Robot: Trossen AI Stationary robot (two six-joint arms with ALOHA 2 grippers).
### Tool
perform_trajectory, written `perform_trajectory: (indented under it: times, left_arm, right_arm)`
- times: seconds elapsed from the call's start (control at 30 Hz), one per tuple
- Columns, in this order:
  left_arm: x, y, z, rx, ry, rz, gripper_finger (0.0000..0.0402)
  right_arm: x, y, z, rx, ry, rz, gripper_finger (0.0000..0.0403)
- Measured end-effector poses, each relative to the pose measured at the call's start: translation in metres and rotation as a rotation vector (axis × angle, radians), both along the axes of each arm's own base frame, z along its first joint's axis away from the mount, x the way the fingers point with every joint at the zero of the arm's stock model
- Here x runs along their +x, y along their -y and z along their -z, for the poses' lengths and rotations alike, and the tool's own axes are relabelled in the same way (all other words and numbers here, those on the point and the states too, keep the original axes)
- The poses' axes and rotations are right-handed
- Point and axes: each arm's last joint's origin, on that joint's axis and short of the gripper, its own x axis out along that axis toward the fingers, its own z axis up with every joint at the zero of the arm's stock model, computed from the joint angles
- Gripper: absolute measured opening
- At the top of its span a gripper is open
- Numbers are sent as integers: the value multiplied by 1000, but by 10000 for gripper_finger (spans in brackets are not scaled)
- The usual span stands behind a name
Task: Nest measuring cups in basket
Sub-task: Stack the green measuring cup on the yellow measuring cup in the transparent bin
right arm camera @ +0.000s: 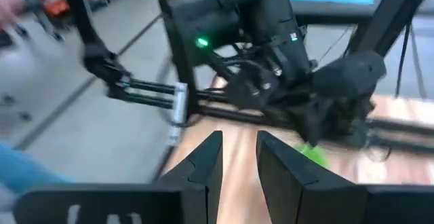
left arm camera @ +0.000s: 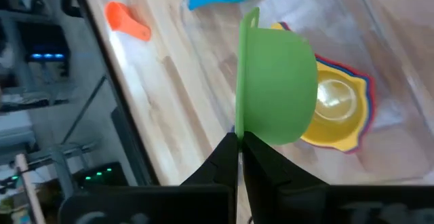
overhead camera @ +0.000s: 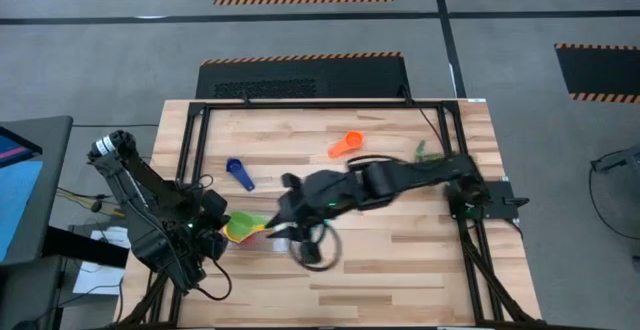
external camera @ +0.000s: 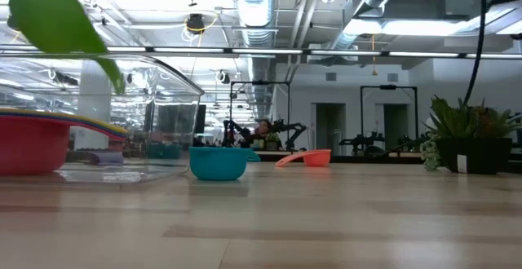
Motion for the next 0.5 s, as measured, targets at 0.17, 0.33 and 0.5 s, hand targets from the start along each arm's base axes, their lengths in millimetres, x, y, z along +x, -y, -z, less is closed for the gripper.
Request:
perform_trajectory:
  times: [0.17,0.33,0.5]
  left_arm:
    - [0,-1,-2,56,54,16,0]
    - [-10,7,-3,104,77,118,0]
    - [-34,16,-4,97,130,232,0]
  right_arm:
    - [-43,-31,-38,146,36,33,114]
    - [-72,-71,-47,87,102,218,114]
    - [-89,-98,-50,86,181,426,114]
